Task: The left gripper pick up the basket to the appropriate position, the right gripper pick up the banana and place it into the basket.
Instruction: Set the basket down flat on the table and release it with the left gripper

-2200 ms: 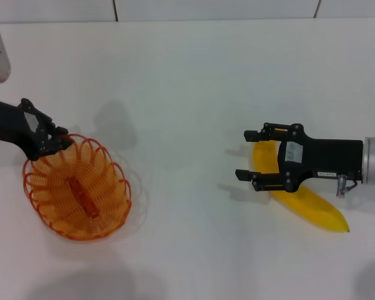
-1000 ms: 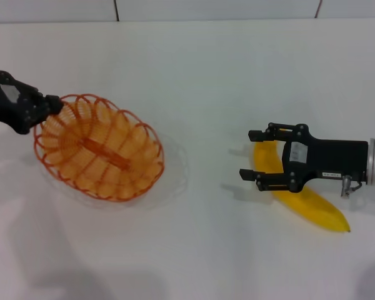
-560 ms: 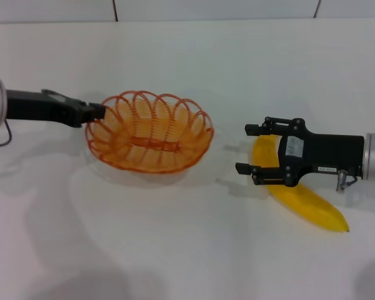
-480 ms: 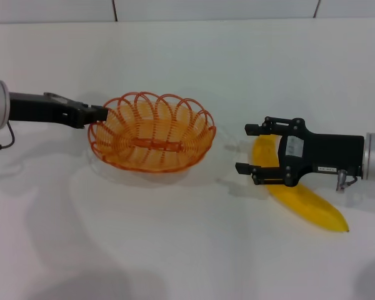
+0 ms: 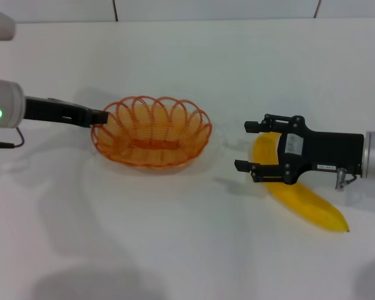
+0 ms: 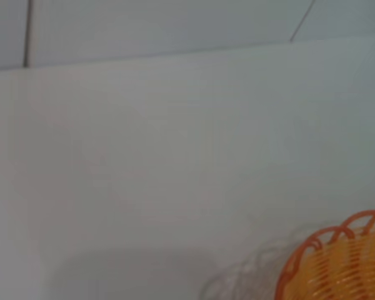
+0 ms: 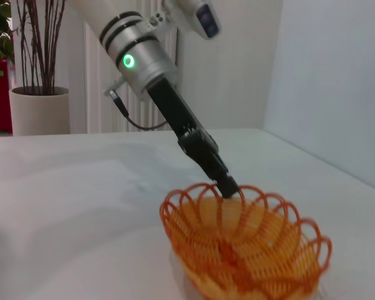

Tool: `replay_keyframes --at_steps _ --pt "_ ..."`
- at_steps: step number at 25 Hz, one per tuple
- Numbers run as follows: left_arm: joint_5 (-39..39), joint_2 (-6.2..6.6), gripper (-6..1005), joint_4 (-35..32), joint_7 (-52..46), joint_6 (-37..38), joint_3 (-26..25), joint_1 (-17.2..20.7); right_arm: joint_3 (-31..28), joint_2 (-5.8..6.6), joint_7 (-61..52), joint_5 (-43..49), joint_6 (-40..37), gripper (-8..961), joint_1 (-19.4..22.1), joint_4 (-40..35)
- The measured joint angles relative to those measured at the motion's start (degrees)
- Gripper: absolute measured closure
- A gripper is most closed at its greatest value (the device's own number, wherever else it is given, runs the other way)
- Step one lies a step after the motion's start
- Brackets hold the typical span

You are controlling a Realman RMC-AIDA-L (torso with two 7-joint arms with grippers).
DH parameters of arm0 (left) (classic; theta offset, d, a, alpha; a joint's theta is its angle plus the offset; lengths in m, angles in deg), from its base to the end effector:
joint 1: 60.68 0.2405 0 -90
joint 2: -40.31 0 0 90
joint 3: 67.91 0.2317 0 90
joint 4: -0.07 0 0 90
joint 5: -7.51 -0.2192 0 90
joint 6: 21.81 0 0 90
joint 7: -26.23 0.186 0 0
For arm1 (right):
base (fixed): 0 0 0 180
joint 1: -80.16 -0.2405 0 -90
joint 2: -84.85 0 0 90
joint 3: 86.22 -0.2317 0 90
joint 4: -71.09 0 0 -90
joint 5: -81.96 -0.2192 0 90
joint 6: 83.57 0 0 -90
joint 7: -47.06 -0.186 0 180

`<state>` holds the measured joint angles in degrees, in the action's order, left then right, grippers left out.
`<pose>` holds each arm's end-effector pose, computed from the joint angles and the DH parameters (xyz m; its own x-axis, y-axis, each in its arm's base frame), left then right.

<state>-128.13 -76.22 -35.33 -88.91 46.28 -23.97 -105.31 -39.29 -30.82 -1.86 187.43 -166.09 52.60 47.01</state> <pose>-0.2380 0.4219 -0.0320 0.6767 0.6905 0.2556 0.7345 -0.6090 -0.2993 0.2686 0.3219 -0.0484 0.9023 -0.0578 -0.4272 -0.2134 -0.9209 -0.3261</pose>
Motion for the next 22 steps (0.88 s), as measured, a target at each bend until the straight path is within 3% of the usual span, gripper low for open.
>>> replay_keyframes --at_steps 8,22 --pt "-3.7 0.01 953 1.5 -3.2 -0.9 0.2 -3.6 0.0 0.0 0.0 0.0 0.1 167 -0.3 0.0" --pt "-6.4 0.09 927 1.7 -5.8 -2.5 0.2 -4.4 0.0 -0.09 0.1 0.0 0.1 166 -0.7 0.0"
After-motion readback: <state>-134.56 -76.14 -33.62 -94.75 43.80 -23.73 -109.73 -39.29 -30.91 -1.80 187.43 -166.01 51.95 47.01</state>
